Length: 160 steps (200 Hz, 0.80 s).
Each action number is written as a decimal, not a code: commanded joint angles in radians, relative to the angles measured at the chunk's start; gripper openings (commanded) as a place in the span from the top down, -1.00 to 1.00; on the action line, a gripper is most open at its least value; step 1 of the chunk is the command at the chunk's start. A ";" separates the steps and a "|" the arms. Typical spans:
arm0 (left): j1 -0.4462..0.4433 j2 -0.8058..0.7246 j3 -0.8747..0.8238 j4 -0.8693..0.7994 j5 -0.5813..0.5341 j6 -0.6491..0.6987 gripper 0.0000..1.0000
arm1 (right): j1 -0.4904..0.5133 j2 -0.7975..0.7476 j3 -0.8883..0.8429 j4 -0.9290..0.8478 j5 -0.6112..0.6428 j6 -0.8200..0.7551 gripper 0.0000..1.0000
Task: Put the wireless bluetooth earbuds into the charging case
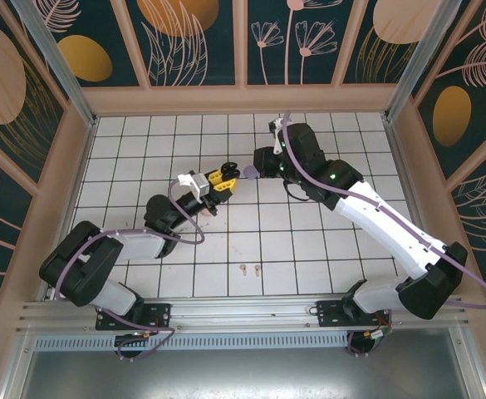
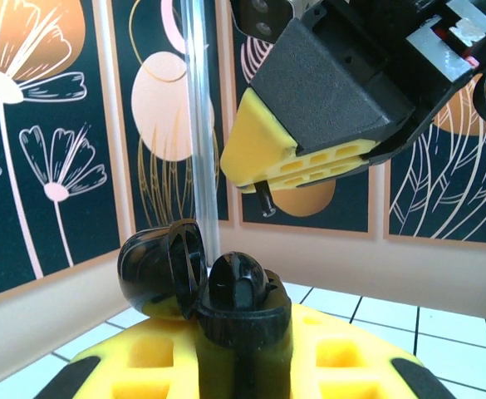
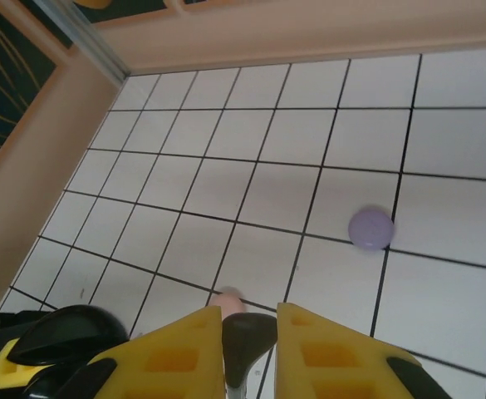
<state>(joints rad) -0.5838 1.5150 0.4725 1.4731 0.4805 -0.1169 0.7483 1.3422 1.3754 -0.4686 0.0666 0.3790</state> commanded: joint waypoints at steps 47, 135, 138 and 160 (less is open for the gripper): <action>-0.011 0.100 0.137 0.120 0.062 -0.057 1.00 | 0.043 -0.047 0.004 0.141 -0.043 -0.091 0.63; -0.017 0.129 0.165 0.159 0.068 -0.086 1.00 | 0.064 -0.063 -0.039 0.206 -0.030 -0.070 0.63; -0.017 0.129 0.166 0.159 0.066 -0.086 1.00 | 0.065 -0.062 -0.039 0.206 -0.032 -0.069 0.63; -0.019 0.129 0.169 0.158 0.068 -0.088 1.00 | 0.071 -0.051 -0.044 0.206 -0.033 -0.068 0.63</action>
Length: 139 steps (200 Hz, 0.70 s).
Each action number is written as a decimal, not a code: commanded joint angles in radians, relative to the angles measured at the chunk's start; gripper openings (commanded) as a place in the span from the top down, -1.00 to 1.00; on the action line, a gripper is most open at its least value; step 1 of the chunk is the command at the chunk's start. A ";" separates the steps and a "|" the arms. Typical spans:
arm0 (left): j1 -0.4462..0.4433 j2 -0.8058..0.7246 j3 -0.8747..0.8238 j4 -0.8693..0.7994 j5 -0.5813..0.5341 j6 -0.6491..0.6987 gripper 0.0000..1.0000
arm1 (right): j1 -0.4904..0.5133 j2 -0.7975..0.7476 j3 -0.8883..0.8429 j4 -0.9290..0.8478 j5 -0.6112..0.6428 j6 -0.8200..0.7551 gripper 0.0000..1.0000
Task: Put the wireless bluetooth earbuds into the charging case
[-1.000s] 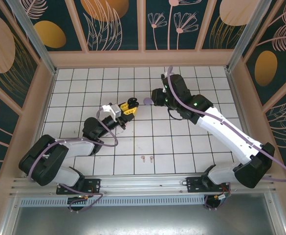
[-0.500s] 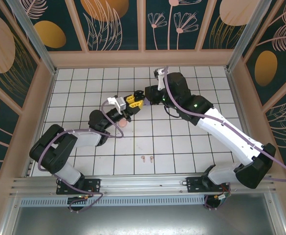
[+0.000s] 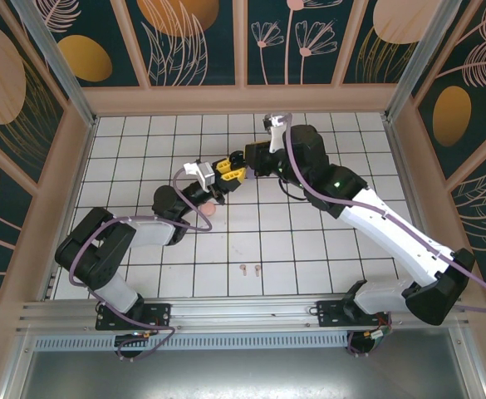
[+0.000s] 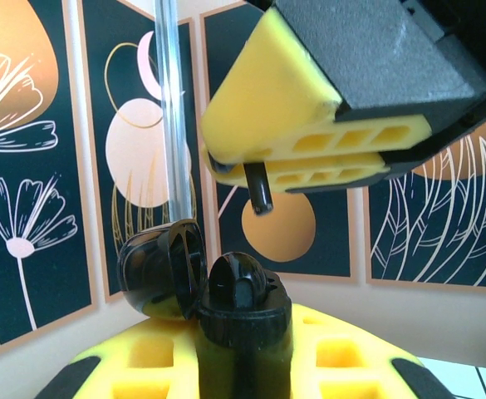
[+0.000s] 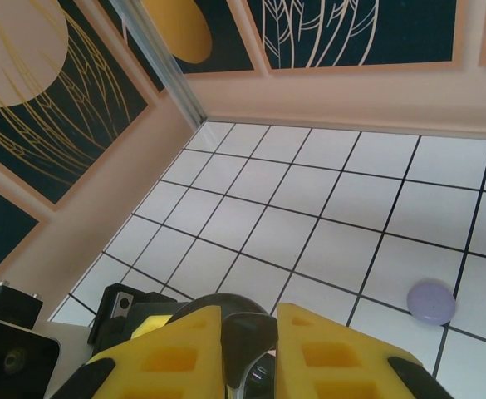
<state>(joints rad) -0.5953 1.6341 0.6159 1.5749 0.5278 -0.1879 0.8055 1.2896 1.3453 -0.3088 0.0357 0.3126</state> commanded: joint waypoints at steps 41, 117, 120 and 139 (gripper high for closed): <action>-0.008 0.012 0.031 0.054 0.023 -0.019 1.00 | 0.017 0.016 -0.024 0.053 -0.005 0.002 0.63; -0.012 0.009 0.035 0.050 0.024 -0.025 1.00 | 0.017 0.031 -0.047 0.048 -0.002 0.002 0.63; -0.012 0.009 0.035 0.050 0.023 -0.024 1.00 | 0.017 0.031 -0.049 0.047 -0.002 0.003 0.63; -0.012 0.007 0.036 0.043 0.022 -0.024 1.00 | 0.017 0.028 -0.058 0.043 -0.007 0.006 0.63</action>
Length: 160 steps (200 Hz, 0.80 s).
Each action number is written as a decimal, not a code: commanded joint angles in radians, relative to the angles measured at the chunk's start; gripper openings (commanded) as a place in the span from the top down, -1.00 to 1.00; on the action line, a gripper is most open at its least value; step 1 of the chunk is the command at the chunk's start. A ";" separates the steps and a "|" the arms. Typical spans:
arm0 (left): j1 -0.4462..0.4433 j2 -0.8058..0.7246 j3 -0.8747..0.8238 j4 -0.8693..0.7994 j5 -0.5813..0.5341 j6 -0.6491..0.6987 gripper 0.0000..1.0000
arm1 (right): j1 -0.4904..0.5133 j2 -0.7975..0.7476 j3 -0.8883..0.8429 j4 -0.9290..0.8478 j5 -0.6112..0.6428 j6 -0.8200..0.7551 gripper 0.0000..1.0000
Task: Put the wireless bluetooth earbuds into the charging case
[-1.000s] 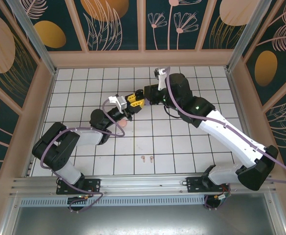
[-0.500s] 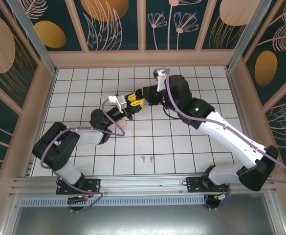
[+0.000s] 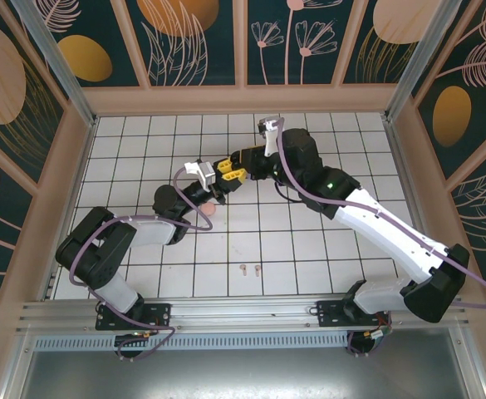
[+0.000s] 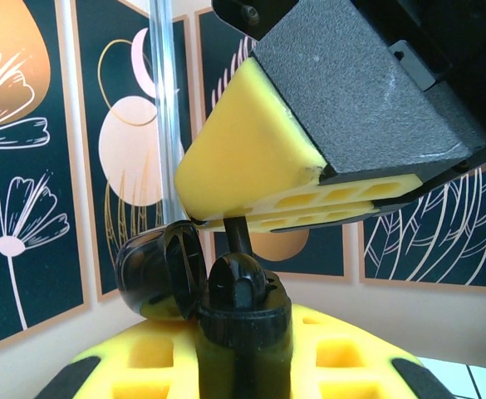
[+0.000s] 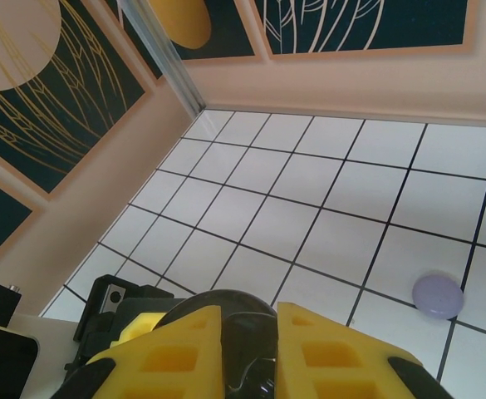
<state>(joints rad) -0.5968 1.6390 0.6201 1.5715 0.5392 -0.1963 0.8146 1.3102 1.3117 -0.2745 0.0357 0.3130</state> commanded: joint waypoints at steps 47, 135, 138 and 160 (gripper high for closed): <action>-0.010 0.001 0.038 0.027 0.007 -0.015 1.00 | 0.012 -0.017 -0.052 0.004 -0.008 0.012 0.64; -0.011 0.002 0.047 0.016 0.007 -0.022 1.00 | 0.030 -0.027 -0.074 -0.013 -0.011 0.013 0.64; -0.011 0.000 0.047 0.016 0.008 -0.022 1.00 | 0.031 -0.025 -0.073 -0.014 -0.011 0.011 0.64; -0.012 0.001 0.049 0.015 0.011 -0.026 1.00 | 0.042 -0.005 -0.064 -0.024 0.012 0.003 0.65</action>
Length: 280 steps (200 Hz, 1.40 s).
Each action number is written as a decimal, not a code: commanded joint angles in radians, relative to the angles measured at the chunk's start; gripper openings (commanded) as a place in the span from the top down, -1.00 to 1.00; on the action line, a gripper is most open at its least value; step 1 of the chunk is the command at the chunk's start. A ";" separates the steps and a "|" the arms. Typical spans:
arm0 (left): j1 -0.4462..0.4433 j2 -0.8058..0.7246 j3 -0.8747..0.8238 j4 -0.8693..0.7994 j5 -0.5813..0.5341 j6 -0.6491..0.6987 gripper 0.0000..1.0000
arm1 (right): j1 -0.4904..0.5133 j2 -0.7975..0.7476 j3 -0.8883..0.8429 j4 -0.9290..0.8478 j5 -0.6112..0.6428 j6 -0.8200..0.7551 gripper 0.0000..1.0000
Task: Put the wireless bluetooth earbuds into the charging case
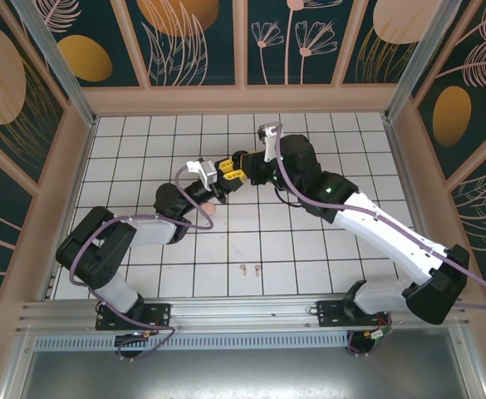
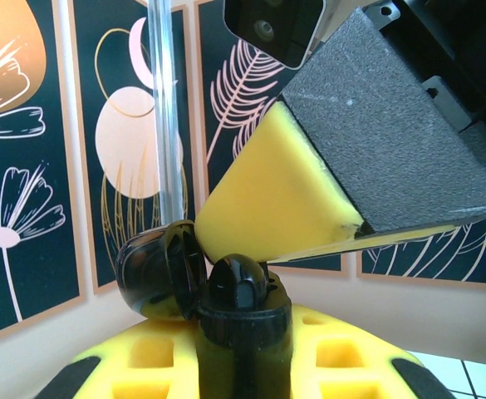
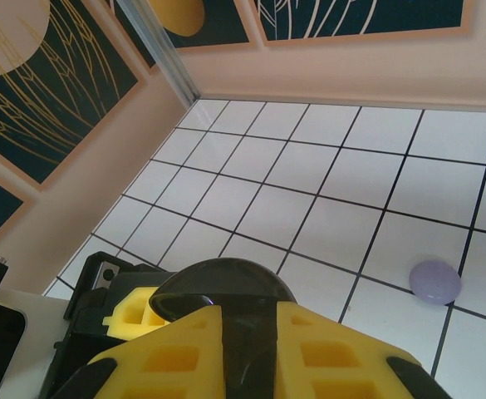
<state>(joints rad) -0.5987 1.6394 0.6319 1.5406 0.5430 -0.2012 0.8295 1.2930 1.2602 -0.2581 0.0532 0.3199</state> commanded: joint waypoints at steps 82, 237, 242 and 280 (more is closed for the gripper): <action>-0.011 0.002 0.032 0.027 0.005 -0.026 1.00 | 0.027 0.071 0.075 -0.100 0.074 0.012 0.41; -0.014 0.011 0.027 0.016 0.005 -0.035 1.00 | -0.051 -0.023 0.175 -0.104 0.023 0.099 -0.31; -0.015 0.011 0.024 0.016 0.007 -0.035 1.00 | -0.062 -0.020 0.178 -0.110 0.011 0.099 -0.31; -0.014 0.005 -0.006 0.022 0.032 0.004 1.00 | -0.139 0.049 0.246 -0.206 -0.097 0.084 -0.13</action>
<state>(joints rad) -0.6064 1.6394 0.6376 1.5101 0.5430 -0.2146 0.7311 1.2991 1.4376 -0.3790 0.0479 0.4026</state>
